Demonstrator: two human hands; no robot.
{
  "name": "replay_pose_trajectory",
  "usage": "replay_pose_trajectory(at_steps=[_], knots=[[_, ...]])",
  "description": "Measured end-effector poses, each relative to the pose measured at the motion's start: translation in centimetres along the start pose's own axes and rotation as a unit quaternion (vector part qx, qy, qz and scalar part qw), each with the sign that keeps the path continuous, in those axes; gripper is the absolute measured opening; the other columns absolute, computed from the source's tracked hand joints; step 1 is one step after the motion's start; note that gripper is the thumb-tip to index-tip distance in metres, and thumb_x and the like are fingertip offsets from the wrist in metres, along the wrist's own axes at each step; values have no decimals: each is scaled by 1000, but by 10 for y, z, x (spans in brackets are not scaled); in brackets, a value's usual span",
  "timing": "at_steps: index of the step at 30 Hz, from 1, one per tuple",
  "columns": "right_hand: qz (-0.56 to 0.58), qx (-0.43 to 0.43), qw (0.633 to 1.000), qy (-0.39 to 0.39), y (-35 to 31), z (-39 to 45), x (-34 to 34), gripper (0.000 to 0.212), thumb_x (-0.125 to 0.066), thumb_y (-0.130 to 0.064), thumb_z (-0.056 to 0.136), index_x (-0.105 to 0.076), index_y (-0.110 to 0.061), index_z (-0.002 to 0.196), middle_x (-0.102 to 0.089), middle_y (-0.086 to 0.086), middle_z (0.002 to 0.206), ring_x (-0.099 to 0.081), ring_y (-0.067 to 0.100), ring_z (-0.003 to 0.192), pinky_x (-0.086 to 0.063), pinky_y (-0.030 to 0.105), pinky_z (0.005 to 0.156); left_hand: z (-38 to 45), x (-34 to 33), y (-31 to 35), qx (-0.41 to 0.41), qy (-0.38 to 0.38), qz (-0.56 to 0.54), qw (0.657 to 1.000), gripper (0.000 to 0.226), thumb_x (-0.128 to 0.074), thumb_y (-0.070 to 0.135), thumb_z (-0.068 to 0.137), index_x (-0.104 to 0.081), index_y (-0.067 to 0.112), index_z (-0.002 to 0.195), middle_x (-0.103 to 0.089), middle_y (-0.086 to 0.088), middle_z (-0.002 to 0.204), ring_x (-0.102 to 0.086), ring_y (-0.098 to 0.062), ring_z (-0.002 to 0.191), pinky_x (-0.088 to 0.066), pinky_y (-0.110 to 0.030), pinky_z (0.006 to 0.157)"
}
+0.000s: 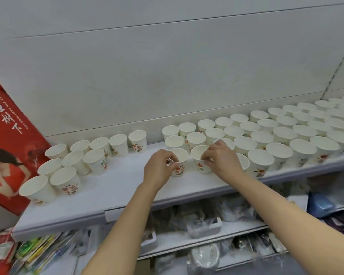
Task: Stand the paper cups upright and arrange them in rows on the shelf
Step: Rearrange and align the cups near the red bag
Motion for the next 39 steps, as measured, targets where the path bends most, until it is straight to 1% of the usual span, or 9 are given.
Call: replay_pose_trajectory(at_steps=[7, 13, 18, 22, 27, 30, 33, 36, 39], knots=[[10, 25, 999, -19, 6, 7, -3, 22, -71, -35, 78, -70, -21, 95, -63, -5, 97, -45, 17, 103, -41, 30, 73, 2, -9, 4, 2, 6, 11, 1000, 11, -76, 37, 80, -66, 36, 85, -58, 18, 100, -58, 0, 85, -54, -30, 76], [-4, 46, 999, -23, 13, 8, 0, 9, -66, -23, 84, -70, -17, 87, -62, -3, 91, -48, 19, 98, -29, 26, 65, 5, -9, 6, 10, 7, 25, 1000, 8, -73, 37, 82, -66, 35, 83, -60, 18, 98, -57, -1, 87, -53, -30, 78], [-25, 52, 998, -30, 17, 12, 1, 12, -63, -19, 86, -70, -19, 95, -63, -4, 98, -47, 19, 103, -33, 26, 67, 8, -7, 9, 8, 5, 41, 999, 7, -73, 33, 83, -67, 33, 86, -61, 17, 104, -58, -3, 89, -52, -28, 78], [-14, 61, 997, -37, 17, 13, 0, 22, -68, -31, 81, -69, -23, 101, -64, -7, 101, -47, 16, 103, -37, 28, 74, 9, -7, 13, 6, 11, 53, 999, 7, -73, 33, 84, -66, 33, 88, -60, 17, 108, -59, -3, 90, -50, -24, 75], [7, 72, 996, -50, 19, 16, -3, 18, -66, -34, 84, -70, -23, 97, -64, -8, 99, -46, 13, 104, -33, 24, 70, 9, -8, 11, 2, 8, 67, 998, 9, -73, 39, 83, -65, 35, 87, -59, 19, 110, -58, -2, 89, -46, -21, 72], [53, 64, 997, 1, 27, 28, 6, 15, -69, -40, 80, -71, -27, 88, -65, -13, 88, -48, 12, 93, -40, 27, 67, 10, 0, 13, -11, 35, 51, 998, 18, -73, 50, 78, -66, 38, 89, -57, 23, 103, -58, 0, 79, -50, -22, 69], [41, 57, 997, 19, 35, 57, 18, 6, -67, -26, 81, -72, -26, 84, -64, -10, 83, -48, 17, 90, -42, 32, 63, 26, 17, 14, -13, 81, 39, 996, 9, -69, 46, 83, -68, 39, 88, -58, 22, 97, -57, 1, 73, -47, -24, 67], [-16, 82, 995, -45, 34, 88, 15, 12, -63, -21, 81, -74, -25, 87, -64, -7, 86, -47, 17, 91, -34, 28, 63, 54, 25, 9, 6, 69, 78, 995, 6, -65, 41, 86, -70, 40, 89, -57, 20, 99, -58, 1, 80, -44, -25, 66], [-1, 34, 997, -68, 39, 108, 3, 9, -67, -28, 78, -73, -25, 85, -66, -5, 82, -47, 15, 91, -38, 28, 62, 76, 26, -2, 70, 72, 75, 992, 14, -65, 41, 86, -71, 35, 97, -62, 14, 104, -61, -10, 95, -46, -28, 71]])
Point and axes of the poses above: each hand's wrist, its own z-axis towards the middle knuckle, its own x-axis out of the back of the hand, y = z × x, the point moved 4 cm from there along z, towards the middle knuckle
